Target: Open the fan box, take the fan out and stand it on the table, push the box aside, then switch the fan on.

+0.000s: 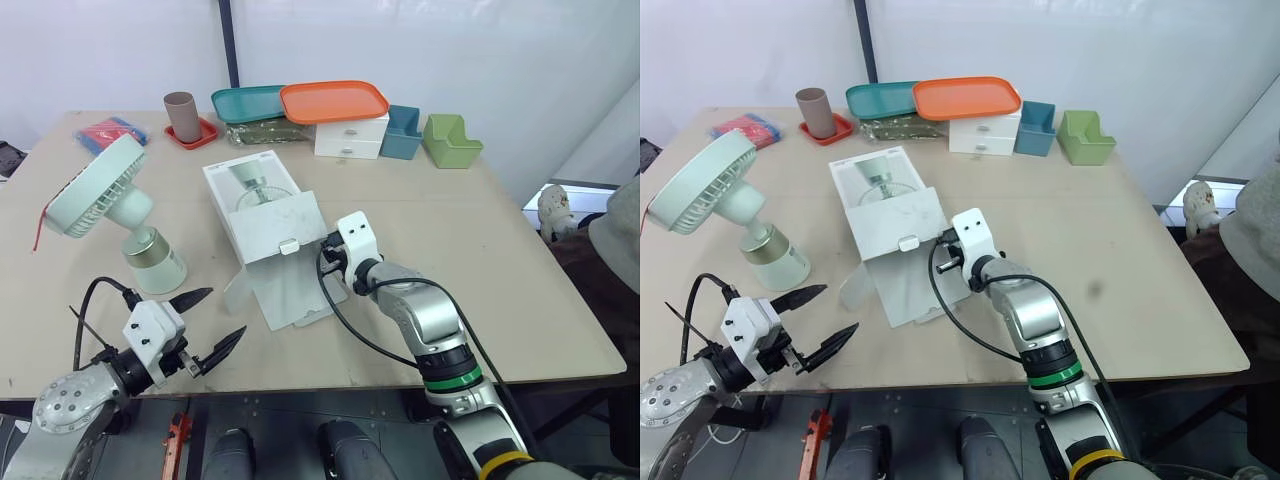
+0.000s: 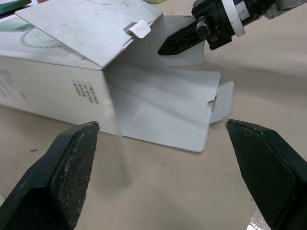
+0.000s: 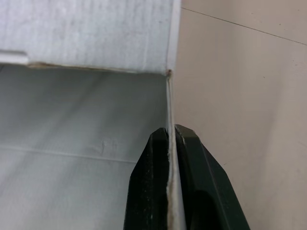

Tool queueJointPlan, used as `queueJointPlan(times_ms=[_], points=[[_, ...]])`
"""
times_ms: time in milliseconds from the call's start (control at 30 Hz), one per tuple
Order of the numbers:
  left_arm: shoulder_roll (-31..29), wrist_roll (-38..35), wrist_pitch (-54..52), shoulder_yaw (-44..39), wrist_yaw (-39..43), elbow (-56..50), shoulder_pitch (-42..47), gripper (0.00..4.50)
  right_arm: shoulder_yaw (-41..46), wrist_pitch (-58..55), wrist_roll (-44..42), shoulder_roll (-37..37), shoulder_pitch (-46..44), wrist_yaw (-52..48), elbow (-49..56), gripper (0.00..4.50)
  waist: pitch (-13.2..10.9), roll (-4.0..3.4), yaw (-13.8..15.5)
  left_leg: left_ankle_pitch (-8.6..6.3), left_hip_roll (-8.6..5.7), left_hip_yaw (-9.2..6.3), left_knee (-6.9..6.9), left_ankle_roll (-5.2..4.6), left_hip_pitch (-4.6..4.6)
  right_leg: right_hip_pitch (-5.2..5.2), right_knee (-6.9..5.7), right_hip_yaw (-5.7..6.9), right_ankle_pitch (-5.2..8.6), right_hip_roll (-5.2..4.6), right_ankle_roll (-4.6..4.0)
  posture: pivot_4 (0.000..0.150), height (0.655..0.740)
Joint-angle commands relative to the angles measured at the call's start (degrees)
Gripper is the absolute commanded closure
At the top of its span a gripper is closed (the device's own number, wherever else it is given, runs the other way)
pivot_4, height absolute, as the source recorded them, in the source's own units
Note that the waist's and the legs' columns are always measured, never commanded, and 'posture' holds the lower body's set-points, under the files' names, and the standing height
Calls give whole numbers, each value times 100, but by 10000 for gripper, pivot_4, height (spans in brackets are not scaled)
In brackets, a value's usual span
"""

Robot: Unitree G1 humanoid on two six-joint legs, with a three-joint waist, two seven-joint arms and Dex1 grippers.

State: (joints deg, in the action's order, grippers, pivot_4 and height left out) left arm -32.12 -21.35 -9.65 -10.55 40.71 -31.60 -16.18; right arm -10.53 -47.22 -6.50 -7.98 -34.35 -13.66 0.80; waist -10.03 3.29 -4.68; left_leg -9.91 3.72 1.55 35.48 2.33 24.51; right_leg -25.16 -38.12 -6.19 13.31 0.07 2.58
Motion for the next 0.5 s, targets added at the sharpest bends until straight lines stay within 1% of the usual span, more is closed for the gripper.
queueJointPlan(times_ms=[33,300,500], points=[[14,36,163,20,9,-48,-7,0,165,175,16,9,-104,10,78,44241,0,0,-1,0,0,0,0,0,2,-1,0,0,0,0,0,1500,7400],[-2,111,214,103,7,-52,-40,0,455,295,38,-114,-197,72,-128,44241,0,0,-3,0,-1,0,1,0,4,-2,0,0,-1,-1,1,1500,7400],[-6,105,217,94,16,-51,-28,0,918,361,61,-368,-155,229,-195,44241,-1,-1,-7,0,-1,0,0,0,6,-3,0,0,0,-1,2,1500,7400]])
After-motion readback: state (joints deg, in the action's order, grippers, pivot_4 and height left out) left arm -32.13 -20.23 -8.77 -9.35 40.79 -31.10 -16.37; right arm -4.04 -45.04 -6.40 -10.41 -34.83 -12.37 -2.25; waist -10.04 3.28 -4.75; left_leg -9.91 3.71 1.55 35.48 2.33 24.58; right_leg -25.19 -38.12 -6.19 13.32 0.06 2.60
